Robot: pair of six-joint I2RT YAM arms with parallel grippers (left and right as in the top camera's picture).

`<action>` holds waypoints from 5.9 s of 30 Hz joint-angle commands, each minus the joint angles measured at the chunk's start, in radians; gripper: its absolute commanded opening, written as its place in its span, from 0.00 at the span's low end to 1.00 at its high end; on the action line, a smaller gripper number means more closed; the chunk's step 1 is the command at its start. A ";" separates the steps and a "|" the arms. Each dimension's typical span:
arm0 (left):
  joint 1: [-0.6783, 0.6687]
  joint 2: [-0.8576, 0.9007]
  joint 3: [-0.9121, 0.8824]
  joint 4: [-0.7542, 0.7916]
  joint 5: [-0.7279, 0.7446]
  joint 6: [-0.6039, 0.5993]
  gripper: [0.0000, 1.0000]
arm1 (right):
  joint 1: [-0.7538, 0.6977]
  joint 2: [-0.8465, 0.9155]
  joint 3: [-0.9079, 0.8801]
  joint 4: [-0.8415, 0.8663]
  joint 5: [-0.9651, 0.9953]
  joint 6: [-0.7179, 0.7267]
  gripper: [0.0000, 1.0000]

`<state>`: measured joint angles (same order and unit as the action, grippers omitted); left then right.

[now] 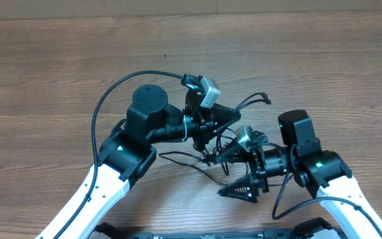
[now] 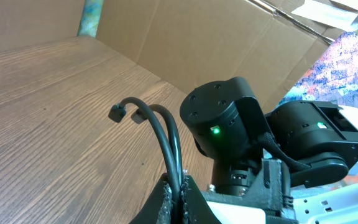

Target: Untangle cables

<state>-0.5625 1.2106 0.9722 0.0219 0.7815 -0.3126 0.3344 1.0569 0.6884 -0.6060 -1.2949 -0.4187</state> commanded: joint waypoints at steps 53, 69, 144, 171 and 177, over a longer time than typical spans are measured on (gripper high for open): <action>0.000 -0.021 0.018 0.030 -0.107 -0.073 0.04 | 0.014 -0.002 0.031 0.131 0.227 0.204 1.00; -0.066 0.007 0.018 0.085 -0.224 -0.168 0.04 | 0.112 0.000 0.031 0.194 0.288 0.270 1.00; -0.006 0.006 0.018 0.099 -0.676 -0.962 0.04 | 0.109 0.000 0.031 0.221 0.840 0.657 1.00; 0.027 0.005 0.018 0.181 -0.687 -1.114 0.04 | 0.109 0.209 0.031 0.171 1.074 0.726 1.00; 0.074 0.003 0.018 0.200 -0.636 -1.136 0.04 | 0.109 0.209 0.031 0.141 1.121 0.726 1.00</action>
<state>-0.5114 1.2156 0.9722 0.2050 0.1211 -1.4269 0.4400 1.2690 0.6884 -0.4648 -0.2142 0.3031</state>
